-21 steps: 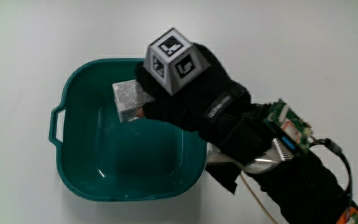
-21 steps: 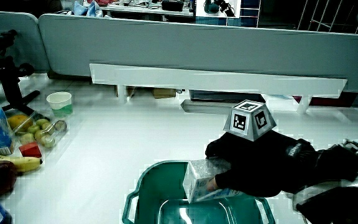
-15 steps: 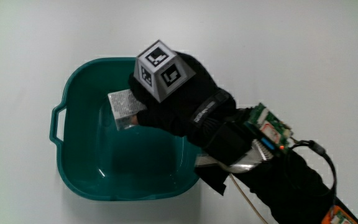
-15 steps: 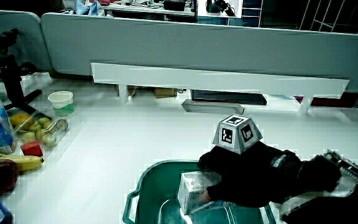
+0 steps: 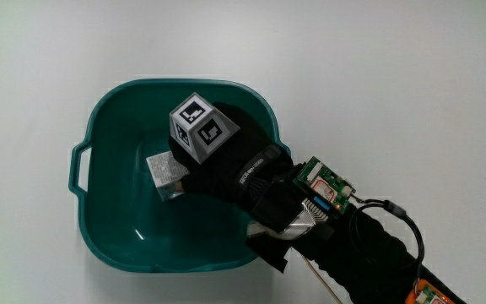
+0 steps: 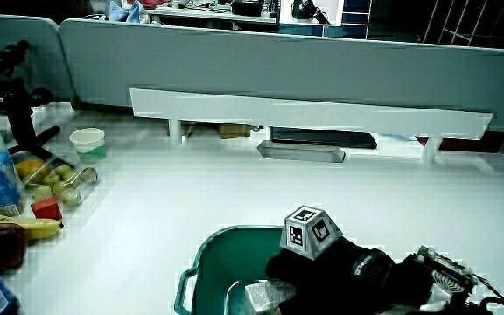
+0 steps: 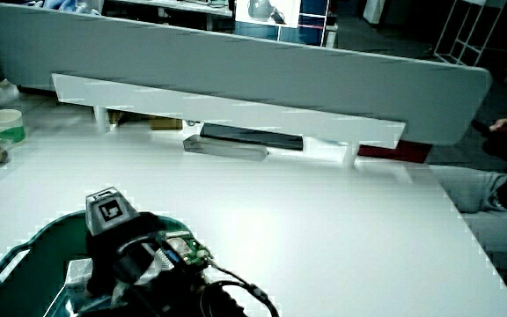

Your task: Place milk into plate

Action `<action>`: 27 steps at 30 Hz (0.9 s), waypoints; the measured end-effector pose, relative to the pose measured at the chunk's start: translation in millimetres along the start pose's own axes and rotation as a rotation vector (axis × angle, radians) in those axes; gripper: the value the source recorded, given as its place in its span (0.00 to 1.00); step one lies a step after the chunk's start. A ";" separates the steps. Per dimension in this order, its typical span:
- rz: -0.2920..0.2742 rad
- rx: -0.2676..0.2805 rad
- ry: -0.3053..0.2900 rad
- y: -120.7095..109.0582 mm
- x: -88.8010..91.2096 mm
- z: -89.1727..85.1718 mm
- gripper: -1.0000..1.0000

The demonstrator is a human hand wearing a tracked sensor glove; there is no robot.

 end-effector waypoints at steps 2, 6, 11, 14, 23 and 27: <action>-0.004 -0.020 0.001 3.7 -0.4 -6.5 0.50; -0.013 -0.012 0.000 4.4 -0.5 -9.0 0.50; -0.012 -0.032 0.001 7.0 -2.6 -12.4 0.50; -0.025 -0.026 0.004 6.5 -2.5 -12.3 0.50; -0.036 -0.072 0.055 0.9 1.6 -15.5 0.32; -0.041 -0.019 0.070 -21.5 5.8 -5.0 0.18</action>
